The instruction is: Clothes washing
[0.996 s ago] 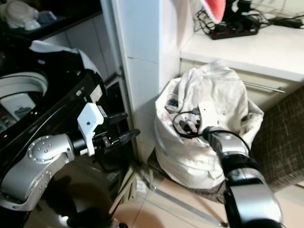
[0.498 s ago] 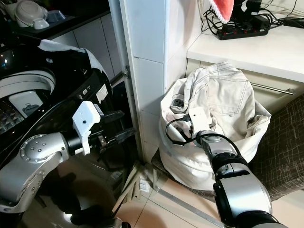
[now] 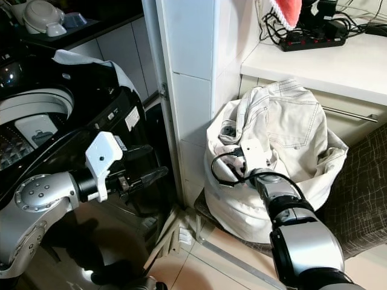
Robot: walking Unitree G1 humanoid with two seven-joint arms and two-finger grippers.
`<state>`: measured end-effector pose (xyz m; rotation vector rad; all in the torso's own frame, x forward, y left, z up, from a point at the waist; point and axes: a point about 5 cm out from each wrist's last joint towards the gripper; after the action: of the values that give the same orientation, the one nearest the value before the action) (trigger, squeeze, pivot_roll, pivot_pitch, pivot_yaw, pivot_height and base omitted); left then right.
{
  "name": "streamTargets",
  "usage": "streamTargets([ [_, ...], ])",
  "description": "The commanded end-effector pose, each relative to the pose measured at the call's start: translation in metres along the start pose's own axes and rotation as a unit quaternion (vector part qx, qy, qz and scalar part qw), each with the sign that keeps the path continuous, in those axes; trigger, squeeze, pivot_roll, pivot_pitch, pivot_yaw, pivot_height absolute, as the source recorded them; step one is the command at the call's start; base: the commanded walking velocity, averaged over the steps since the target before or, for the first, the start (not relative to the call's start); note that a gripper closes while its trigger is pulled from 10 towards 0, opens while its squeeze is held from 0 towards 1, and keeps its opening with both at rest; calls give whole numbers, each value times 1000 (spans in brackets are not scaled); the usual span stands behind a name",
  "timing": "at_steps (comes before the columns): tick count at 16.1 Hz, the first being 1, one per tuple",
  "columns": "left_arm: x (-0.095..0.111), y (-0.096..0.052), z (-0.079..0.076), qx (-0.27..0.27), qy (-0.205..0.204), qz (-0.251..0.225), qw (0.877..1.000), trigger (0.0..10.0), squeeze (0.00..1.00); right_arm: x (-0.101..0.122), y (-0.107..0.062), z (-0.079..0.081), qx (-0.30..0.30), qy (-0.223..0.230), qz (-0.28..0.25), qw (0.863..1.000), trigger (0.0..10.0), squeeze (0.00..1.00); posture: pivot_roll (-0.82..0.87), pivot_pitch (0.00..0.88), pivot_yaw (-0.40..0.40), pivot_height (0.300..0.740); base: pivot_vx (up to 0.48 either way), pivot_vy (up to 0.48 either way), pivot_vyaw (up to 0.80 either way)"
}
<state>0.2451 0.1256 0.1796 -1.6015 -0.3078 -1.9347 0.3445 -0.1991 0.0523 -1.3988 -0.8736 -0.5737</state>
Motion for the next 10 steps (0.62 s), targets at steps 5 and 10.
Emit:
streamTargets([
  [5, 8, 2, -2, -16, 8, -7, 1000, 10000, 0, 9, 0, 1, 9, -1, -10, 1000, 0, 0, 242, 0, 96, 740, 0, 0, 0],
  [10, 6, 3, 0, -9, 9, -1, 1000, 10000, 0, 11, -1, -3, 10, -4, -10, 1000, 0, 0, 237, 0, 90, 740, 0, 0, 0],
])
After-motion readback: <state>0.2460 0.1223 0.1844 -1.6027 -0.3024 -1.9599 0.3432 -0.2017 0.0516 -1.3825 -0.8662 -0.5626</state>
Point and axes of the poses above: a point about 5 cm out from each wrist's last joint towards the gripper, its own y axis pointing out of the wrist towards the gripper, its own x axis along the axis of the wrist's last joint, z = x × y, and after that the axes turned 4 degrees about y, right-handed
